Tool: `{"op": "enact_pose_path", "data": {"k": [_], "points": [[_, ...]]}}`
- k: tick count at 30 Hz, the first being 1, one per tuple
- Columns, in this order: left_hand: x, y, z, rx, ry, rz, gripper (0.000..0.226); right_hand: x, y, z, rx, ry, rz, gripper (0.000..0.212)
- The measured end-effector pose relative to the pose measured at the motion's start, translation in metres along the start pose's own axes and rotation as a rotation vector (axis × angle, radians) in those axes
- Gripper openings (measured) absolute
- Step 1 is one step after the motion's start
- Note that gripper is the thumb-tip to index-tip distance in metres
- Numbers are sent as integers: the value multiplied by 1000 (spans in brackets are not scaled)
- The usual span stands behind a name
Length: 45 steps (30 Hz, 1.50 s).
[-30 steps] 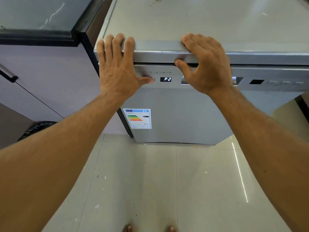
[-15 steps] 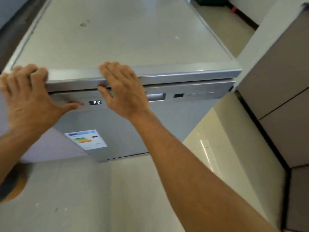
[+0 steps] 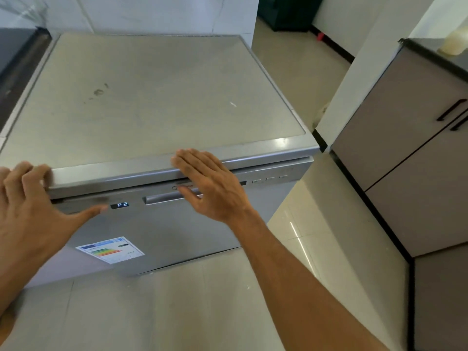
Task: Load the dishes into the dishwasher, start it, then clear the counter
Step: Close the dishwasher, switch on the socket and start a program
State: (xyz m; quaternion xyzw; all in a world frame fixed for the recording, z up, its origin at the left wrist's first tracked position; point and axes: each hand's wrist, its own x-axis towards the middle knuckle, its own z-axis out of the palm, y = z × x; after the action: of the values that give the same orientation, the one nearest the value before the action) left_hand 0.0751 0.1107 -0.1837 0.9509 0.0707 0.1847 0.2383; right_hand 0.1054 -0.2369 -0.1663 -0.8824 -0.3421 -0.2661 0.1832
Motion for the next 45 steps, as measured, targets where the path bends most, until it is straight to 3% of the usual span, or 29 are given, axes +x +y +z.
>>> {"op": "enact_pose_path", "data": {"k": [6, 12, 15, 24, 45], "points": [[-29, 144, 5, 151, 42, 464, 79, -28, 47, -49, -42, -9, 81, 58], [-18, 208, 54, 227, 22, 653, 78, -65, 123, -101, -224, -195, 101, 80], [-21, 221, 77, 256, 129, 635, 78, -76, 159, -115, -282, -208, 90, 87], [-37, 235, 111, 286, 381, 526, 69, -92, 191, -99, -261, -23, -62, 86], [-37, 238, 116, 340, 427, 509, 67, -94, 195, -93, -257, 36, -71, 84]]}}
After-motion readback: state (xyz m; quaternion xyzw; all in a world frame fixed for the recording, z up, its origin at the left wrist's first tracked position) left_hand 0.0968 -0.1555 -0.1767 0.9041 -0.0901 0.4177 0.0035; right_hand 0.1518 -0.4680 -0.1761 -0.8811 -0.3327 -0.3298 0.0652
